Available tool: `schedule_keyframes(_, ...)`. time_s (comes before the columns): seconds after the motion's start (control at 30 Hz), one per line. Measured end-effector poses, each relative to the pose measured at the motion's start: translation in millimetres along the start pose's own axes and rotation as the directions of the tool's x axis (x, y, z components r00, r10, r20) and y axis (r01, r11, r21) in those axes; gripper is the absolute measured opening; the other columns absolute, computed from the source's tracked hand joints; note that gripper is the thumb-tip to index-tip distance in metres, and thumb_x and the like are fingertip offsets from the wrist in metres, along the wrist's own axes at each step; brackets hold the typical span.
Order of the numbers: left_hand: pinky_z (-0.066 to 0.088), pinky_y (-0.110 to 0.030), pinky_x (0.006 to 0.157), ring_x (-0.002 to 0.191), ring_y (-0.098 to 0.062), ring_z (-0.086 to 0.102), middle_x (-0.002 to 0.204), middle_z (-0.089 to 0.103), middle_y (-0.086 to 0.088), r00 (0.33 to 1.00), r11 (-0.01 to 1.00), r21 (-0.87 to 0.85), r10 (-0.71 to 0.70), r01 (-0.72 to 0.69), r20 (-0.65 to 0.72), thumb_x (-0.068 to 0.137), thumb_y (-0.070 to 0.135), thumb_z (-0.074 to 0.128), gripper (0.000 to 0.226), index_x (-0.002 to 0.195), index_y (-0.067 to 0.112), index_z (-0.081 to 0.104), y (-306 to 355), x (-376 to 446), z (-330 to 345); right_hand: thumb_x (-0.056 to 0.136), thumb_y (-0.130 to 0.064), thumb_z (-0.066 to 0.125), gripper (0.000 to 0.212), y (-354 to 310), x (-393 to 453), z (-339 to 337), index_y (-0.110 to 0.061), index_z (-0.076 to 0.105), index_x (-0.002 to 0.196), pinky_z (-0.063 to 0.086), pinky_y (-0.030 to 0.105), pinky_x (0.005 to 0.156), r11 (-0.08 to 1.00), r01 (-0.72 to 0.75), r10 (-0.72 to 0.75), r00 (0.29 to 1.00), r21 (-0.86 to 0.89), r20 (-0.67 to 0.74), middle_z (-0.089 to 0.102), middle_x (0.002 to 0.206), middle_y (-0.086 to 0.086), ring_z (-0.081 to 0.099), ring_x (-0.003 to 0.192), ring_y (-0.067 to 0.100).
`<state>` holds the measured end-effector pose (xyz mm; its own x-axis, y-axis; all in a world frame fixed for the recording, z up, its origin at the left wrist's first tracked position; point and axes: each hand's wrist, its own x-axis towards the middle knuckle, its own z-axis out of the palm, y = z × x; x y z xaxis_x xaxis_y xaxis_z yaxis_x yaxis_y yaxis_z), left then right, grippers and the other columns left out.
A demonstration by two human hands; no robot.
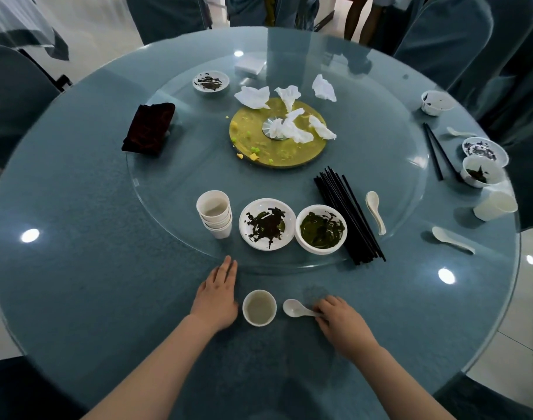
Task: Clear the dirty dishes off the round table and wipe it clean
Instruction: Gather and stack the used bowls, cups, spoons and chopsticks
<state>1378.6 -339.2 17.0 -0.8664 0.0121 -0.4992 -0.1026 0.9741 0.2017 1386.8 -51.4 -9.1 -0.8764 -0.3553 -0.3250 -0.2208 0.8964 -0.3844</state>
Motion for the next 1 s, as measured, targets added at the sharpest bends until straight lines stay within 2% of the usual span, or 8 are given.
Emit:
schedule_keyframes(0.1,0.014,-0.041,0.12,0.149,-0.024,0.001,0.162,-0.011,0.001,0.998,1.0,0.015,-0.003,0.004,-0.067,0.096,0.029,0.048,0.079,0.155,0.018,-0.004,1.4,1.9,-0.3,0.095,-0.028,0.055,0.017,8.1,-5.4,-8.3,-0.021,0.063,0.108,0.046,0.025,0.082,0.993,-0.016,0.024,0.998,0.118,-0.063,0.056,0.103,-0.009,0.052,0.1,0.012)
schedule_keyframes(0.2,0.015,-0.038,0.12,0.148,-0.022,0.006,0.161,0.005,-0.002,0.986,1.0,0.006,-0.003,0.004,-0.167,0.094,0.027,0.044,0.07,0.154,0.018,0.009,1.5,6.8,-3.9,0.092,-0.025,0.064,0.01,18.0,-10.3,-29.5,-0.022,0.065,0.101,0.043,0.018,0.077,0.967,-0.037,0.088,0.977,0.252,-0.194,0.053,0.092,-0.016,0.053,0.088,0.003)
schedule_keyframes(0.33,0.01,-0.039,0.12,0.15,-0.02,-0.005,0.162,-0.011,0.0,0.986,0.998,0.061,0.028,-0.018,-0.163,0.096,0.027,0.044,0.075,0.155,0.022,-0.002,4.2,10.8,-3.7,0.087,-0.016,0.071,0.012,32.3,-5.0,-69.0,-0.019,0.068,0.098,0.04,0.011,0.071,0.94,-0.029,0.186,0.878,0.339,-0.442,0.058,0.088,-0.014,0.056,0.079,0.001)
schedule_keyframes(0.43,0.011,-0.04,0.12,0.149,-0.02,-0.01,0.161,-0.018,0.0,0.991,0.997,0.077,0.027,-0.017,-0.134,0.097,0.028,0.046,0.08,0.154,0.022,-0.01,6.6,10.3,0.7,0.087,-0.015,0.071,0.012,48.2,13.1,-97.1,-0.016,0.069,0.098,0.039,0.018,0.071,0.911,-0.08,0.307,0.788,0.405,-0.534,0.061,0.087,-0.005,0.056,0.077,0.01)
schedule_keyframes(0.53,0.011,-0.04,0.12,0.149,-0.02,-0.012,0.161,-0.019,0.0,0.991,0.998,0.066,0.016,-0.008,-0.132,0.097,0.028,0.046,0.081,0.154,0.021,-0.011,8.9,10.4,1.3,0.089,-0.021,0.068,0.013,68.2,40.3,-116.0,-0.013,0.069,0.1,0.039,0.023,0.078,0.838,-0.184,0.469,0.726,0.514,-0.503,0.065,0.091,-0.002,0.059,0.084,0.015)
schedule_keyframes(0.63,0.012,-0.04,0.119,0.149,-0.019,-0.012,0.161,-0.019,0.001,0.992,0.999,0.036,0.005,0.0,-0.126,0.097,0.029,0.047,0.082,0.154,0.022,-0.01,10.7,11.6,0.1,0.092,-0.023,0.064,0.017,86.0,66.2,-126.4,-0.011,0.069,0.103,0.039,0.025,0.079,0.764,-0.277,0.573,0.709,0.583,-0.413,0.065,0.091,-0.003,0.06,0.088,0.015)
schedule_keyframes(0.83,0.012,-0.039,0.12,0.149,-0.017,-0.013,0.161,-0.02,0.004,0.991,1.0,-0.002,-0.003,0.002,-0.132,0.096,0.026,0.048,0.083,0.154,0.025,-0.01,7.8,14.0,3.1,0.091,-0.02,0.061,0.018,112.8,105.9,-131.8,-0.009,0.067,0.103,0.043,0.029,0.077,0.703,-0.419,0.667,0.669,0.575,-0.328,0.07,0.101,0.007,0.058,0.086,0.02)
schedule_keyframes(1.0,0.012,-0.039,0.12,0.148,-0.015,-0.014,0.161,-0.019,0.006,0.991,1.0,-0.02,-0.007,0.004,-0.132,0.096,0.026,0.048,0.082,0.154,0.027,-0.01,4.2,17.3,6.0,0.09,-0.021,0.059,0.022,121.4,125.8,-135.4,-0.008,0.068,0.104,0.043,0.03,0.078,0.727,-0.449,0.655,0.681,0.519,-0.328,0.07,0.099,0.009,0.06,0.091,0.026)
